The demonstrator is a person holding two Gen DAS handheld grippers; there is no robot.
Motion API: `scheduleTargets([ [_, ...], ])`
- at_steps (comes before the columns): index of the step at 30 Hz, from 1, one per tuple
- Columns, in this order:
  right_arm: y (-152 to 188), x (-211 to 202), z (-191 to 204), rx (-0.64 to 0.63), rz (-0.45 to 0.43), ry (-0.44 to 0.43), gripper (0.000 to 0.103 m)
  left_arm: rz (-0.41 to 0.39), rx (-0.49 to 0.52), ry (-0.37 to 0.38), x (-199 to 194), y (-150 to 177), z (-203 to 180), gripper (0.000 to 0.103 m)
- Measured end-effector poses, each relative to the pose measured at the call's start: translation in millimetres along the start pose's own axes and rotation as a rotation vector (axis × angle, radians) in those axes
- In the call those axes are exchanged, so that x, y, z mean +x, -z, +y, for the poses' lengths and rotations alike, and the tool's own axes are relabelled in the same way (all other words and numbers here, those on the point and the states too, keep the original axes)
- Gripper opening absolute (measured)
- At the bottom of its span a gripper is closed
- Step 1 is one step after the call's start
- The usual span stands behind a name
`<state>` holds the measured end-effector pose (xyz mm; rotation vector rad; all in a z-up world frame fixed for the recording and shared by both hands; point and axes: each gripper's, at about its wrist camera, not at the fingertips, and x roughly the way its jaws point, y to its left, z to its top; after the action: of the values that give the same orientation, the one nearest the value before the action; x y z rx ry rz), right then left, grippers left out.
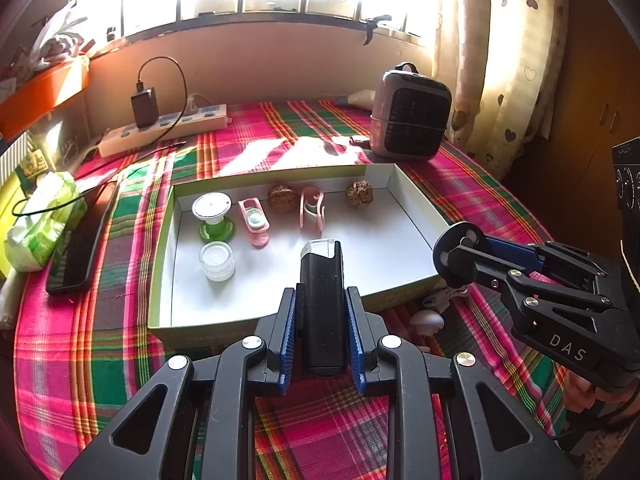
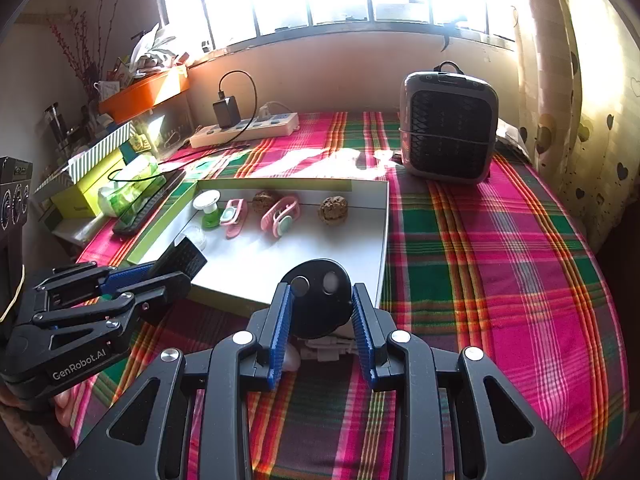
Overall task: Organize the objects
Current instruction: 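Lift flashlight with left tool over the box while right tool carries the disc over it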
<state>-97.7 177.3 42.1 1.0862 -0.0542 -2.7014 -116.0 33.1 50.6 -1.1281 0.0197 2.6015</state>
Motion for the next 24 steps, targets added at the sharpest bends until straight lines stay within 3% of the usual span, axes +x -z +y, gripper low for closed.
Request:
scheduleTargets([
  [24,-36.4,48.6,2.2,-0.041,0.049,-0.020,0.032,0.019,-0.032,-0.014,29.6,-24.1,12.4,0.021],
])
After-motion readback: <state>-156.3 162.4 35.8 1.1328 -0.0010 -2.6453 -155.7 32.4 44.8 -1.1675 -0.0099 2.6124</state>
